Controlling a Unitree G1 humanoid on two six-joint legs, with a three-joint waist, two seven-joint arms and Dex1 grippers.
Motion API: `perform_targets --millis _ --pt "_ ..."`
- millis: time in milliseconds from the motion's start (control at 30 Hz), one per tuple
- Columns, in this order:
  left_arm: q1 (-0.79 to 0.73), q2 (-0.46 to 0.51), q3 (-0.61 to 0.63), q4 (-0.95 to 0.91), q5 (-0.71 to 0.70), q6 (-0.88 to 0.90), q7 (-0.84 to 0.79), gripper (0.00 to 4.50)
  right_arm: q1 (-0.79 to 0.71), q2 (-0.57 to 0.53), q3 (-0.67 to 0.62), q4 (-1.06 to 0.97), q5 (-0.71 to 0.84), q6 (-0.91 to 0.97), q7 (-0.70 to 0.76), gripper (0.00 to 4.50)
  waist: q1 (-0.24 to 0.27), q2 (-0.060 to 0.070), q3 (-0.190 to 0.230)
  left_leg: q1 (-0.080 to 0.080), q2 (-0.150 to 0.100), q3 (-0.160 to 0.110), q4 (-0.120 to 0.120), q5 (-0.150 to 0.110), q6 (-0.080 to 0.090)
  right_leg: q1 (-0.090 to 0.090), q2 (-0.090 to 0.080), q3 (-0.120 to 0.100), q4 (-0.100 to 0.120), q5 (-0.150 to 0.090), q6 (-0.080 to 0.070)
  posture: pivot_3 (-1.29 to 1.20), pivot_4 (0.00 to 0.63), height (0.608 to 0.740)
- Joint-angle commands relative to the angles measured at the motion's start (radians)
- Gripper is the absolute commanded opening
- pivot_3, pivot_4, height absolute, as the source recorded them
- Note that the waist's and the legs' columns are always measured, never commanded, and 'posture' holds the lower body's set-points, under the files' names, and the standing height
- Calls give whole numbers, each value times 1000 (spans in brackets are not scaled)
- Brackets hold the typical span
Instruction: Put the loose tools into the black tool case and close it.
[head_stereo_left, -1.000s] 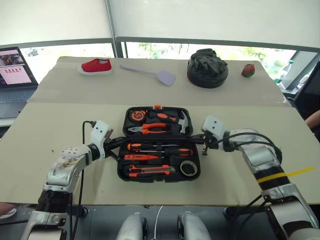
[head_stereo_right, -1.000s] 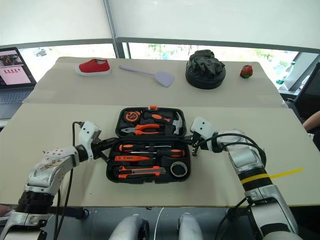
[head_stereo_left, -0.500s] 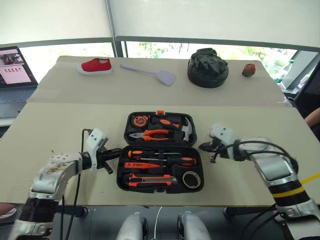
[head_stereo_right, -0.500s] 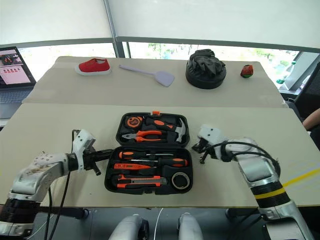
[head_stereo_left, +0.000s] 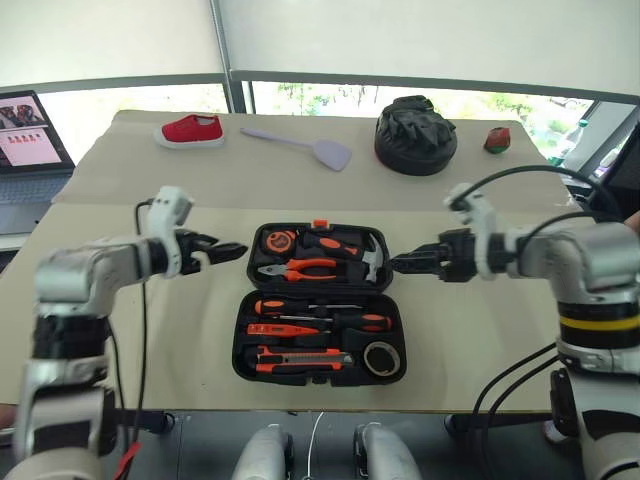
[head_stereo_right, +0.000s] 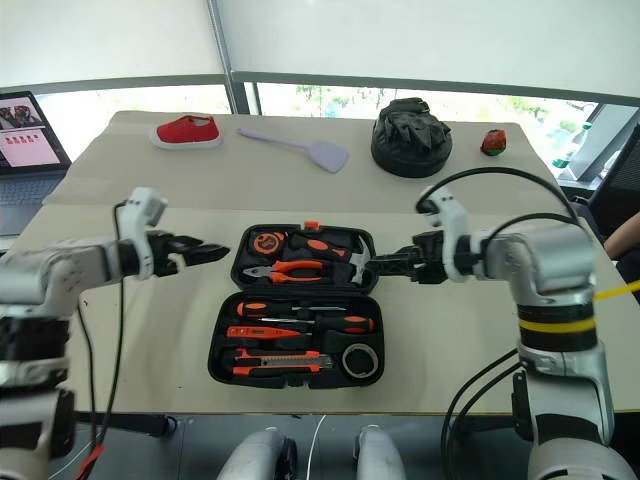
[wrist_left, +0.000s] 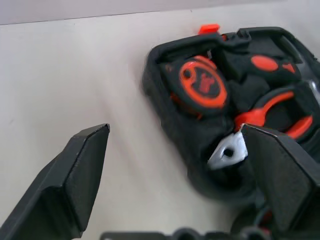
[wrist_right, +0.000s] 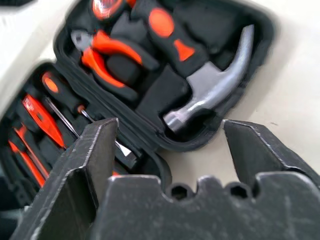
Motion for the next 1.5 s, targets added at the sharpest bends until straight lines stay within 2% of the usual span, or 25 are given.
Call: perform_targets --millis 33,167,400,533,567,633,800,867,967,1067,1200,1267,1300,1367,1500 --pt "-55 -14 -38 43 49 16 42 4450 -82 36 41 114 -48 -63 -60 3773 -11 0 0 -1 -1 1 0 0 0 -1 0 1 -1 0 0 0 150 740" --pt "-62 -23 -99 62 102 -11 58 4450 -119 61 113 213 -118 -146 -101 3773 -17 0 0 -4 0 0 -1 4 -6 -5 0 1 0 0 1 0 150 740" --pt "-64 -63 -81 64 120 -17 96 4450 -156 92 140 305 -132 -109 -120 3773 -13 0 0 -10 0 1 1 5 -8 -11 -1 1 2 1 1 0 150 740" --pt "-69 -77 -79 66 128 3 112 3476 -170 68 177 372 -155 -106 -106 2847 -13 0 0 -9 0 0 1 4 -6 -11 -1 1 4 1 1 0 150 740" --pt "-67 -78 -80 62 128 9 112 2979 -173 62 182 377 -151 -97 -97 2377 -13 0 0 -8 0 0 1 4 -5 -11 -1 1 5 1 0 0 150 740" --pt "-63 -79 -78 61 129 18 117 2305 -177 48 194 382 -147 -86 -81 1653 -13 0 0 -8 0 0 2 2 -1 -10 -1 1 8 1 0 0 150 740" --pt "-46 -88 -40 75 119 17 132 593 -168 43 198 425 -149 -87 -72 28 -10 0 0 -4 0 0 3 3 -1 -8 -1 2 12 1 -1 0 150 740" --pt "-43 -109 -7 84 99 32 141 11 -160 57 190 466 -160 -110 -84 0 -8 0 0 -2 0 -1 3 3 -1 -6 -2 2 11 1 -1 0 150 740" --pt "-41 -136 34 87 83 28 149 11 -153 71 177 487 -175 -156 -101 0 -9 0 0 3 1 -1 3 3 -1 1 -2 1 10 1 -1 0 150 740" --pt "-23 -152 94 66 54 -8 142 11 -133 84 123 427 -142 -219 -81 0 -11 0 0 8 1 -1 2 3 -1 5 -2 2 10 1 -1 0 150 740" --pt "48 -191 216 -62 -49 -175 52 11 -65 68 80 263 -135 -387 -50 0 -13 -1 0 6 2 -1 2 3 -1 3 -2 3 10 1 -1 0 150 740" --pt "108 -190 249 -139 -75 -216 32 11 1 43 60 153 -144 -518 -30 0 -12 -1 0 3 2 -1 2 4 -2 -1 -2 2 10 1 -1 0 150 740" --pt "159 -205 276 -198 -90 -306 -7 11 56 17 52 87 -163 -613 -21 0 -11 -1 0 -1 2 -1 2 4 -3 -4 -2 2 10 1 -1 0 150 740" --pt "239 -252 330 -286 -109 -524 -82 11 156 -45 57 16 -254 -895 -14 0 -7 -1 0 -9 1 -1 2 7 -8 -13 -3 2 11 2 -1 0 150 740" --pt "407 -225 315 -379 -65 -662 -154 11 352 -136 52 79 -418 -1490 -36 0 -2 -2 1 -12 0 1 2 8 -10 -15 -4 1 7 2 0 0 150 740"
